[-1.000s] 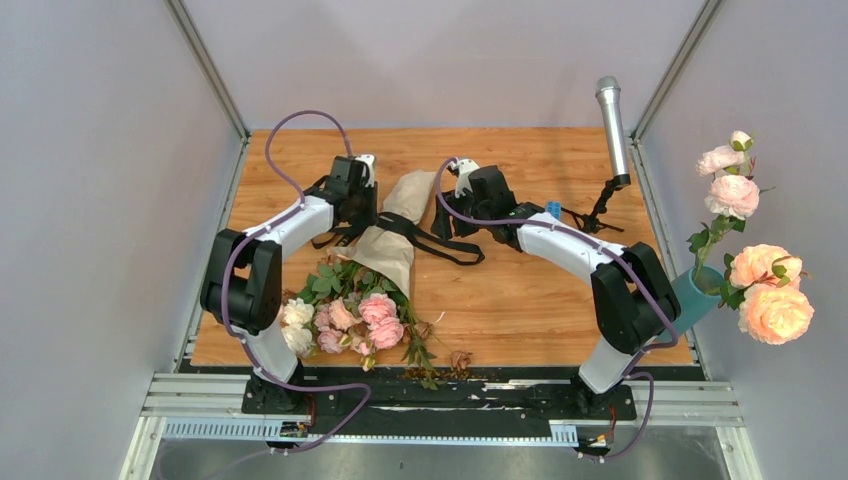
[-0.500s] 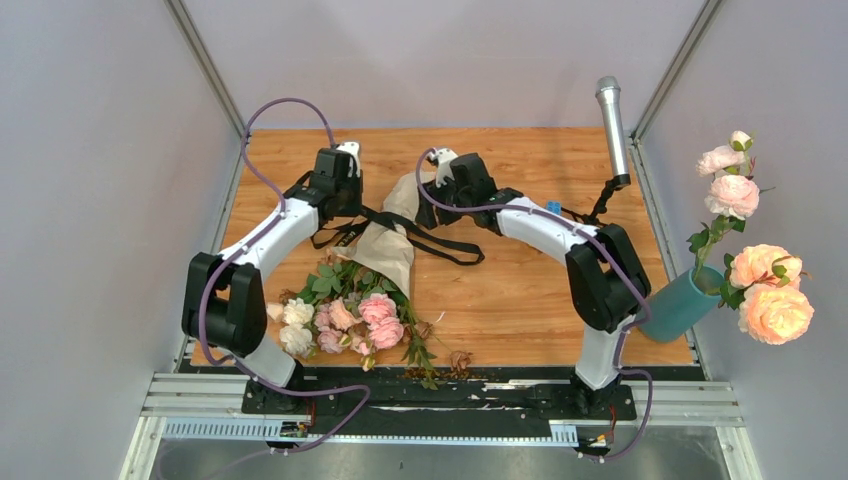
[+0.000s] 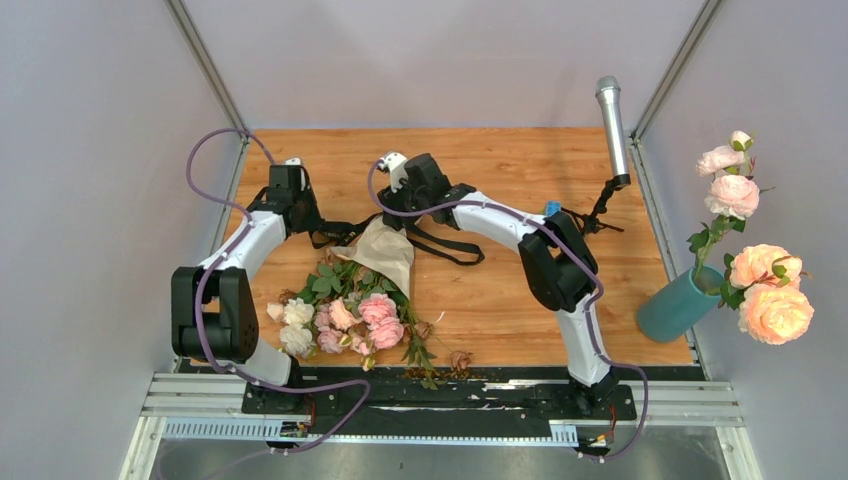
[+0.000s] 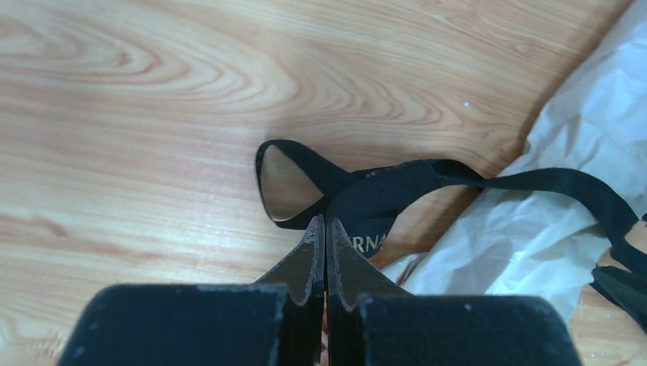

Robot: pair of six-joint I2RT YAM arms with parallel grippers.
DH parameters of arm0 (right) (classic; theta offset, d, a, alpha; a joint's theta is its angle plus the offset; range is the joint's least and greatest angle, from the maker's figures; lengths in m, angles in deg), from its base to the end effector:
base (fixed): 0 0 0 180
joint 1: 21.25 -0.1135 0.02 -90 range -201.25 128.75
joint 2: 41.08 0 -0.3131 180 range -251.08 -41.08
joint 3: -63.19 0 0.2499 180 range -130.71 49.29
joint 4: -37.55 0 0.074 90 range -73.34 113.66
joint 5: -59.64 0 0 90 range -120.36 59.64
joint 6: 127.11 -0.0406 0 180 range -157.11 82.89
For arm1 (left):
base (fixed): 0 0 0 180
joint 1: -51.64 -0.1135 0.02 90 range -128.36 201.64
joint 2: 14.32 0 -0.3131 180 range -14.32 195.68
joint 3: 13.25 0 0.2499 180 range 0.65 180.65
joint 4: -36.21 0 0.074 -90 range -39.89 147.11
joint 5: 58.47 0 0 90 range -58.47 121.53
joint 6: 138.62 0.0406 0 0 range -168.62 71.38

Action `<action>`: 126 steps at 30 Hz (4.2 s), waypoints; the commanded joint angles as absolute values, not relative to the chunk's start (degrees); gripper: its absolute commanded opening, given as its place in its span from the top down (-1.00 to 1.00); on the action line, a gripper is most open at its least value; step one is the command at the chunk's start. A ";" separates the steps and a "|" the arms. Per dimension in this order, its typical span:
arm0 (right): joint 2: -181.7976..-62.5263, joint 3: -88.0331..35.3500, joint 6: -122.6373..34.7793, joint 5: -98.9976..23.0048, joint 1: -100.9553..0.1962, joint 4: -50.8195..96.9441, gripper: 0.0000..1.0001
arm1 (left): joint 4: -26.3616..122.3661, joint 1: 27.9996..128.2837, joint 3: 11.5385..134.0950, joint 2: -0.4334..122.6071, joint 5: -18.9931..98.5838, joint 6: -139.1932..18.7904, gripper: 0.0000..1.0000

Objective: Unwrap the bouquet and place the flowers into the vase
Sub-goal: Untie the ribbon from the wrapping paper, then unfold the wrapping paper at the center of the board.

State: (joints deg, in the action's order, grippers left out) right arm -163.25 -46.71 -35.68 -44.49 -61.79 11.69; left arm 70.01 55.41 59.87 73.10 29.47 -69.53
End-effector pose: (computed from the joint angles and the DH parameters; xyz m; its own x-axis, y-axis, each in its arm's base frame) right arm 0.3888 0.3456 0.2554 -0.4497 -0.4165 -0.7901 -0.7877 0.6019 0.1311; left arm 0.3240 -0.0199 0.2793 -0.7087 -0.3107 -0.6334 -0.2261 0.9505 -0.2134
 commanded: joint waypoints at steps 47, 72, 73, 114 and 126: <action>-137.61 -26.57 -34.92 -0.53 -59.67 3.64 1.00 | 63.23 41.53 55.05 67.83 31.89 -75.24 1.00; -131.70 -18.93 -47.88 8.47 -47.89 -10.45 0.24 | 66.94 40.82 54.66 64.91 31.70 -73.16 -0.43; -131.43 -19.22 -47.65 7.57 -47.88 -10.50 0.16 | 67.38 40.81 54.84 64.42 31.71 -73.02 -0.56; -160.52 -40.51 -68.62 -51.69 -50.57 15.04 -0.24 | 56.68 59.14 49.40 73.51 56.79 -81.19 -0.24; -169.47 -47.56 -71.84 -49.44 -50.07 15.82 -0.05 | 59.08 59.23 49.95 75.25 55.75 -78.37 0.26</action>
State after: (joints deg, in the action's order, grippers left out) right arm -167.86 -43.65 -69.65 -49.95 -50.42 13.02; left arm 59.49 59.32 49.64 74.58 55.24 -79.89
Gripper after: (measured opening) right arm 0.565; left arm 0.416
